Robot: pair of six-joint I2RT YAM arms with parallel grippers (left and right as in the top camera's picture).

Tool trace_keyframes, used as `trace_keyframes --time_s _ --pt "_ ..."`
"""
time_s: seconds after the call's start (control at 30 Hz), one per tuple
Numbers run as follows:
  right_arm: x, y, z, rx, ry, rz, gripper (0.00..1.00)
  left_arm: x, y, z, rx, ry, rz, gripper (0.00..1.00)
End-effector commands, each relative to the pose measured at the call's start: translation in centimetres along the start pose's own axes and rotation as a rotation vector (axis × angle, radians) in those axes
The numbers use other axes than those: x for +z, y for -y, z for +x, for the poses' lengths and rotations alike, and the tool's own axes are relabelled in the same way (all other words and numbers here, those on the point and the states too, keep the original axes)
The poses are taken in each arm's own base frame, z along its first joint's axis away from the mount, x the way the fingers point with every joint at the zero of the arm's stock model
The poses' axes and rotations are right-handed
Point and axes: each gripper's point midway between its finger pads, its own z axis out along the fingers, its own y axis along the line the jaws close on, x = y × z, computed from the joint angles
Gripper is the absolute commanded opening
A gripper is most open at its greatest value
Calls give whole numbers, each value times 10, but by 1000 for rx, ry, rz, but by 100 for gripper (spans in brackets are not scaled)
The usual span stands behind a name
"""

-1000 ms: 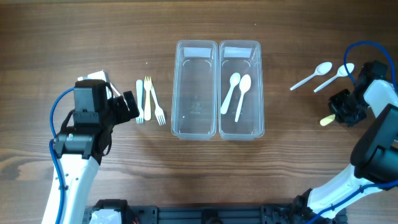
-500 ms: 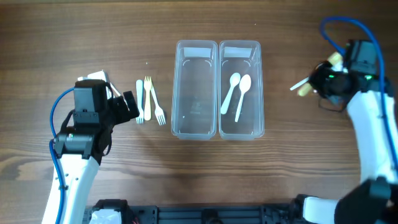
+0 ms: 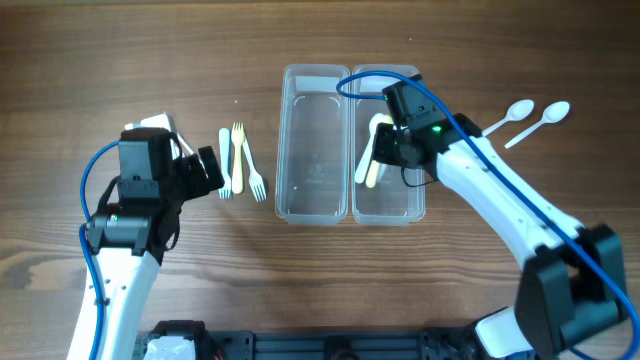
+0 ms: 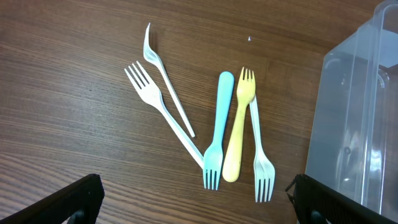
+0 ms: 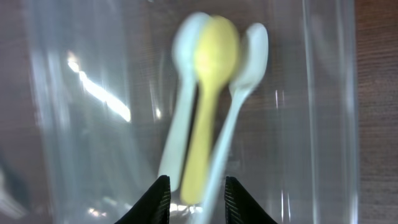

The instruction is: Pack container

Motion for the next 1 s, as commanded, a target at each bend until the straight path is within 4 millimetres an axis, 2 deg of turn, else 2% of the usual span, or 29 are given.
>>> trace_keyframes --time_s 0.0,0.07,0.13,0.17,0.23,0.27,0.33,0.4,0.5,0.57,0.63,0.73,0.87,0.97 --pt "-11 3 -23 -40 96 21 35 -4 1 -9 17 26 -5 100" --pt "-42 -7 -49 -80 207 -24 42 -4 1 -9 17 26 -5 100" --pt "-76 2 -75 -29 325 -35 43 -4 1 -9 17 26 -5 100" --pt "-89 16 -87 29 370 -35 44 -4 1 -9 17 26 -5 100" --pt "-98 67 -107 210 414 21 46 -4 1 -9 17 26 -5 100" --pt "-96 93 -112 297 414 53 46 -4 1 -9 17 26 -5 100" --pt "-86 169 -111 534 378 150 44 -4 1 -9 17 26 -5 100" --pt "-63 219 -99 651 295 189 42 -4 1 -9 17 26 -5 100" --pt "-27 265 -79 761 179 205 42 -4 1 -9 17 26 -5 100" --pt "1 285 -67 839 98 155 37 -4 1 -9 17 26 -5 100" --pt "13 295 -68 851 63 126 36 -4 1 -9 17 26 -5 100" --pt "6 302 -90 848 100 132 43 -4 1 -9 17 26 -5 100" --pt "-3 303 -119 859 143 105 43 -4 1 -9 17 26 -5 100" --pt "1 304 -133 802 101 124 45 -4 1 -9 17 26 -5 100"
